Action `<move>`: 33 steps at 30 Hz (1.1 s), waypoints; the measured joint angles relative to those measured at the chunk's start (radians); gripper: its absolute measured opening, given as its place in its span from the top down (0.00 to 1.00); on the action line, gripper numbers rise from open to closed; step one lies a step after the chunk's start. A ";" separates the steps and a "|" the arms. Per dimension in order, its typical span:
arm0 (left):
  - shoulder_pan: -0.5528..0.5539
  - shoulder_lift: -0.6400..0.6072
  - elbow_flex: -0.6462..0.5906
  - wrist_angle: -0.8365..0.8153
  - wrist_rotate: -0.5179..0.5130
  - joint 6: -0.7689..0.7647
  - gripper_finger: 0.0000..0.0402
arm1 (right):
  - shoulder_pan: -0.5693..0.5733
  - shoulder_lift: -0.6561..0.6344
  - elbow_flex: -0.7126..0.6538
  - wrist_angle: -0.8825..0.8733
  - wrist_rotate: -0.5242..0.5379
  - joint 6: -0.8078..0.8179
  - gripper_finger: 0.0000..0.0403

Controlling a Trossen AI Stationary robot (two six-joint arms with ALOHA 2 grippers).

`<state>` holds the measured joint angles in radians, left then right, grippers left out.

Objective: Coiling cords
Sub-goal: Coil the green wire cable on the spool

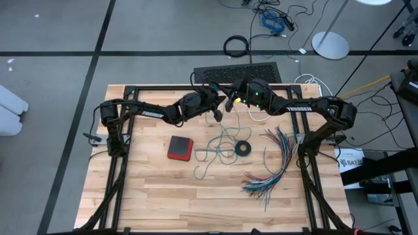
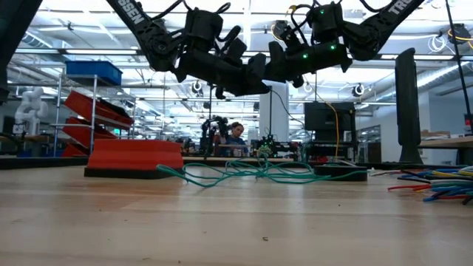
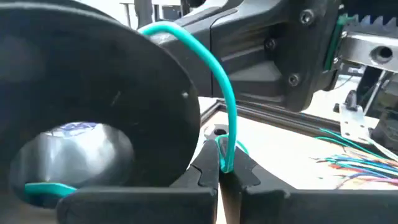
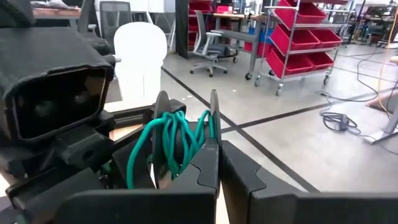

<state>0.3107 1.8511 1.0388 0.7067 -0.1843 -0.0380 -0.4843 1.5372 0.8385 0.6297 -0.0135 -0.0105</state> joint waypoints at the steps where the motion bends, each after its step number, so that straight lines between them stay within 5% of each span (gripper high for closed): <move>1: 0.000 0.000 0.001 -0.001 -0.005 0.000 1.00 | 0.000 0.000 0.000 0.002 0.000 0.000 1.00; 33: 0.040 0.046 -0.023 -0.041 -0.110 0.018 1.00 | 0.012 0.000 -0.001 0.010 -0.018 -0.027 1.00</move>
<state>0.3506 1.8969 1.0159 0.6657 -0.2939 -0.0197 -0.4721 1.5372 0.8375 0.6397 -0.0316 -0.0371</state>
